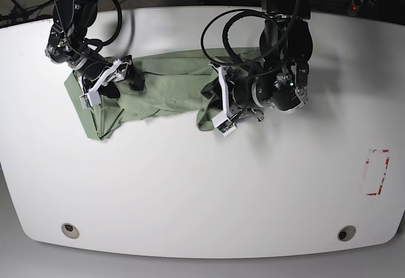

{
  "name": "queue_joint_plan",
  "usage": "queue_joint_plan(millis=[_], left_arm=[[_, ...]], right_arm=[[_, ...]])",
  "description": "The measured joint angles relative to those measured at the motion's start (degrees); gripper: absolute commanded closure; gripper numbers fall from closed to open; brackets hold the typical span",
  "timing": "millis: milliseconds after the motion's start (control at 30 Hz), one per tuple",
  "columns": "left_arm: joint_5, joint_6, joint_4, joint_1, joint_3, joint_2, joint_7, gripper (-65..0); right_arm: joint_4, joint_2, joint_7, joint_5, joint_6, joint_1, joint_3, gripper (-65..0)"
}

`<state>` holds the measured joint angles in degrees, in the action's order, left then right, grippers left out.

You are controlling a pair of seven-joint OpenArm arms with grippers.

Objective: Fold the T-shirt properly
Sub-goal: 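Fold the shirt end with the left gripper toward the right gripper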

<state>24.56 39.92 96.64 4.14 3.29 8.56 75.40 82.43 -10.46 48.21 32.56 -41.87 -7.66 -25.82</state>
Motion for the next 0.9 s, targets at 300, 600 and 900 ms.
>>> queue_joint_plan(millis=[300, 600, 900], left_arm=[[0.0, -9.8, -1.8, 3.6, 9.6, -0.4, -3.9, -37.2], [0.7, -9.5, 8.3, 5.4, 14.7, 0.2, -4.2, -37.4], [-3.3, -9.5, 9.2, 0.1, 7.3, -8.9, -3.2, -37.2]], right_arm=[[0.0, 0.0, 0.1, -0.1, 0.0, 0.0, 0.0, -50.9], [0.0, 0.0, 0.6, -0.1, 0.0, 0.5, 0.0, -50.9], [0.0, 0.6, 1.7, -0.9, 0.1, 1.7, -0.1, -50.9]])
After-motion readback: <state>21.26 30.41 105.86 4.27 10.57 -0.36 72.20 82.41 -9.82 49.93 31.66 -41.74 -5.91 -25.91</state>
